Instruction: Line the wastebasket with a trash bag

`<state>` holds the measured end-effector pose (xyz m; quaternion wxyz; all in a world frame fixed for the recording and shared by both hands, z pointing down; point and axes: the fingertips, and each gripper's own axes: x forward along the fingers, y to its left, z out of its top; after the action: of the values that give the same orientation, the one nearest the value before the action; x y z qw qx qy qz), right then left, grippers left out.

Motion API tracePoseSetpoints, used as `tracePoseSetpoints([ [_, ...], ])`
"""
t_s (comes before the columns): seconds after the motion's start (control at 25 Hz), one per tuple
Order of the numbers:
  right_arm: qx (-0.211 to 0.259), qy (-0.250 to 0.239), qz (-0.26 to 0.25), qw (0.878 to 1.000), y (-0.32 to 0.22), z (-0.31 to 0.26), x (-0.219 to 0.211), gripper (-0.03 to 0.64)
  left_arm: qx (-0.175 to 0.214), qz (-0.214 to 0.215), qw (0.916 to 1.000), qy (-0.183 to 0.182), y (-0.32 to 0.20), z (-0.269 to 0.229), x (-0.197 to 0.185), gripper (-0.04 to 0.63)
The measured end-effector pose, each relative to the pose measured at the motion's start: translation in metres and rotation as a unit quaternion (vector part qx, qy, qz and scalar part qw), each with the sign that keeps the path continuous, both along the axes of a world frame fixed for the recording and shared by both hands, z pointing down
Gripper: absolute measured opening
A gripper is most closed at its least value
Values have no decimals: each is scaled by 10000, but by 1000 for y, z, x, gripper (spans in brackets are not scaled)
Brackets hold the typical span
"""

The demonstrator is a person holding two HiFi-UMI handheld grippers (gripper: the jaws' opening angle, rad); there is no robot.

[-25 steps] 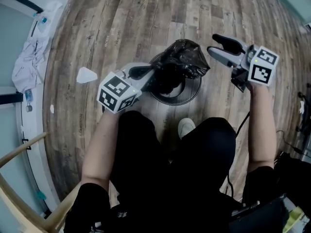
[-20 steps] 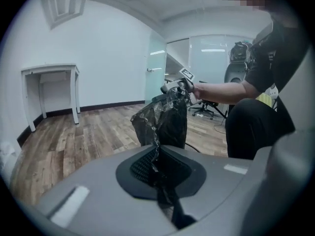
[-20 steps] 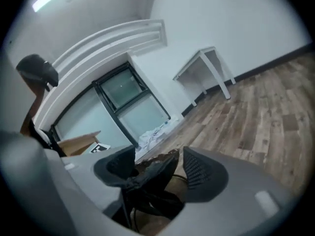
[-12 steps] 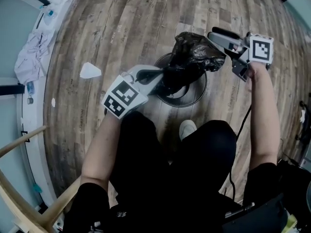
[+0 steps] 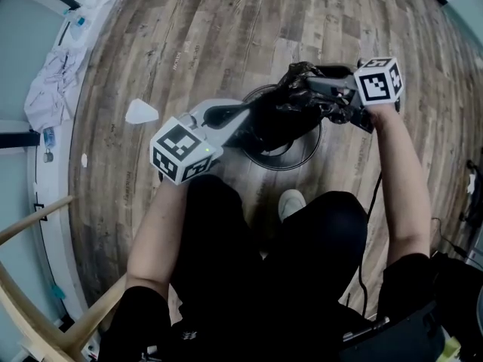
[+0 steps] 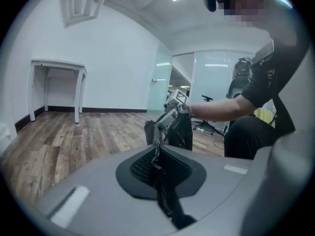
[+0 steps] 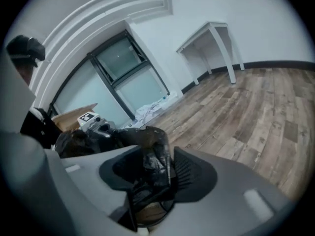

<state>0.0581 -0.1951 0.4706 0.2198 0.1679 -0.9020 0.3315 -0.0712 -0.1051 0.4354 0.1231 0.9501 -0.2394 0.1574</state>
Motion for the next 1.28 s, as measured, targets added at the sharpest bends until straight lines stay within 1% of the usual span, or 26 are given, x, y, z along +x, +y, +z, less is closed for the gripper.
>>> tracePoseSetpoints([
  [0.04,185,-13,-43,9998,6,1,-1,166,-23,-109,9999,102,-3,-1,-4,8],
  [0.08,422,-27,-78,9991,11,0,-1,118,-45,-230,9995,201,-7,-2,-8,8],
  [0.16,1021,-26,-201,9946,21,-6,-2,58,-91,-507,9979,402,-15,-3,-17,8],
  [0.24,1642,66,-368,9857,30,-13,-2,30,-138,-801,9950,583,-23,-3,-27,8],
  [0.32,2176,215,-575,9741,41,-20,-1,21,-168,-974,9927,686,-27,-1,-32,8],
  [0.36,2359,268,-678,9690,47,-23,-1,21,-188,-958,9927,704,-25,0,-32,8],
  [0.44,2587,300,-829,9619,59,-27,0,21,-234,-771,9944,686,-18,3,-25,8],
  [0.56,2707,357,-966,9571,73,-25,4,21,-198,-539,9968,556,-8,7,-13,8],
  [0.68,2692,380,-1097,9561,83,-22,4,20,-103,-505,9969,591,-4,3,-11,9],
  [0.72,2684,342,-1124,9561,85,-23,3,21,-33,-497,9969,603,-3,0,-12,23],
  [0.8,2674,250,-1168,9562,87,-27,1,21,148,-469,9974,532,-3,-6,-12,100],
  [0.88,2685,219,-1227,9552,91,-28,-1,21,251,-431,9978,445,-3,-9,-12,121],
  [1.0,2708,202,-1288,9538,95,-30,-5,21,182,-344,9984,412,-4,-6,-11,135],
  [1.08,2690,153,-1274,9545,95,-32,-8,21,103,-170,9991,380,-1,-2,-7,146],
  [1.16,2662,125,-1230,9560,93,-33,-9,21,54,95,9994,340,6,1,-1,155],
  [1.28,2587,76,-1128,9593,90,-33,-7,21,57,534,9982,273,24,5,8,195],
])
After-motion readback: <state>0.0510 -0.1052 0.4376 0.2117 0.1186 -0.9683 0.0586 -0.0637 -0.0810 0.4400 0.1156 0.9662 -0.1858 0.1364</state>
